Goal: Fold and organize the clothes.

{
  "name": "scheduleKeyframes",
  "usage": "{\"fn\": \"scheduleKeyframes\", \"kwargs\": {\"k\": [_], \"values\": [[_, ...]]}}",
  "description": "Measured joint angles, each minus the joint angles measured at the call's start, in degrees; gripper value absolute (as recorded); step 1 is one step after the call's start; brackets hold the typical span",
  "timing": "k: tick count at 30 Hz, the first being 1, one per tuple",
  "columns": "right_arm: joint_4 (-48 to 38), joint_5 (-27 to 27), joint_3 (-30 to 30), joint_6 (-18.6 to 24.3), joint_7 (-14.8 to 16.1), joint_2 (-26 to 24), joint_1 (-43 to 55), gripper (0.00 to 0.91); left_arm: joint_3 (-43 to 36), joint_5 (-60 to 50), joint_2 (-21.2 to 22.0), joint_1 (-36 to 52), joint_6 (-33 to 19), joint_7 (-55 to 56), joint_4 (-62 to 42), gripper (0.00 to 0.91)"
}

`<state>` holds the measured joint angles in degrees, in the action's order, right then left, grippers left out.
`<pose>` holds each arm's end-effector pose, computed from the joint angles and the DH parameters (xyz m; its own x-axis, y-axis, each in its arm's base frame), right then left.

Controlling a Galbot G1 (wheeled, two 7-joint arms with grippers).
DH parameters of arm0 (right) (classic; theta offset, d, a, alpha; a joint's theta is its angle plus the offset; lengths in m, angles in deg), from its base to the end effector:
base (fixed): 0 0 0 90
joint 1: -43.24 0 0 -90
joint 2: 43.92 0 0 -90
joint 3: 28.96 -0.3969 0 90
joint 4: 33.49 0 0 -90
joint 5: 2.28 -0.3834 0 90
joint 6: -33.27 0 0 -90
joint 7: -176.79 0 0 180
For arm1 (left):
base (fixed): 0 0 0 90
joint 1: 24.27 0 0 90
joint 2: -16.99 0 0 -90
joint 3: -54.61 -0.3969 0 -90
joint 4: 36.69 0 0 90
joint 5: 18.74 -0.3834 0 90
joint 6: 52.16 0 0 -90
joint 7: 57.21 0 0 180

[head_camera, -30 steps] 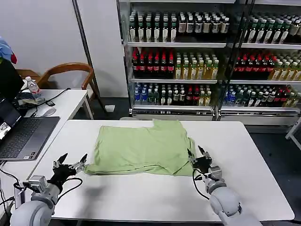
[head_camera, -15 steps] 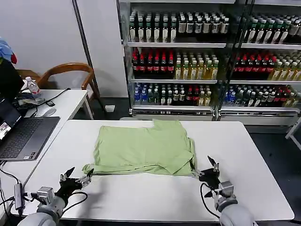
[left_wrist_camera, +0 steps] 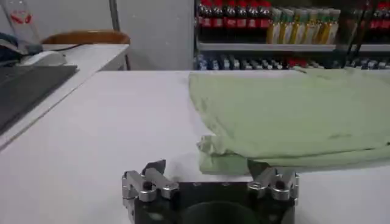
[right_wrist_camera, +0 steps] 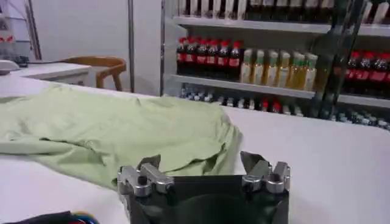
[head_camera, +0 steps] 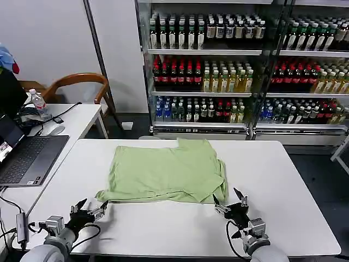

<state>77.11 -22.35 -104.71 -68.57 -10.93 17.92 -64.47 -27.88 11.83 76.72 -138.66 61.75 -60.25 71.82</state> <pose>0.2484 -0.0458 -0.3656 -0.9333 -0.2232 0.2814 -0.2489 0.9668 -0.0585 0.2400 0.1798 -0.3435 -0.8728 0.0985 0.4780 0.0998 0.9947 -0.0228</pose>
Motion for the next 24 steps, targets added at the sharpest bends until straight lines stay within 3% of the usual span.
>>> {"fn": "scheduleKeyframes", "kwargs": {"k": [17,18,19,20,21,22,23,24], "values": [[-2.26,0.85,2.4,-2.13,-1.83,2.11,1.61,0.907,-1.99,5.23,0.11,5.13,-1.31,0.21,-3.86,0.907],[-2.41,1.02,2.56,-2.26,-1.91,2.23,1.68,0.907,-2.13,5.24,0.09,5.23,-1.26,0.41,-4.03,0.443],[-2.53,1.22,2.76,-2.45,-2.04,2.37,1.7,0.907,-2.25,5.24,0.07,5.29,-1.18,0.55,-4.17,0.181],[-2.62,1.36,2.89,-2.61,-2.15,2.46,1.69,0.846,-2.4,5.24,0.07,5.35,-1.09,0.76,-4.32,0.05],[-2.65,1.55,2.96,-2.77,-2.3,2.51,1.66,0.524,-2.52,5.24,0.08,5.43,-0.97,0.95,-4.45,0.05],[-2.65,1.79,2.98,-2.95,-2.44,2.55,1.58,0.333,-2.67,5.23,0.06,5.45,-0.83,1.12,-4.59,0.04],[-2.65,1.95,3.01,-3.09,-2.52,2.6,1.52,0.06,-2.86,5.23,0.09,5.44,-0.69,1.28,-4.65,0.04],[-2.65,2.09,3.04,-3.21,-2.63,2.63,1.46,0.0,-3.02,5.22,0.12,5.43,-0.56,1.4,-4.66,0.04]]}}
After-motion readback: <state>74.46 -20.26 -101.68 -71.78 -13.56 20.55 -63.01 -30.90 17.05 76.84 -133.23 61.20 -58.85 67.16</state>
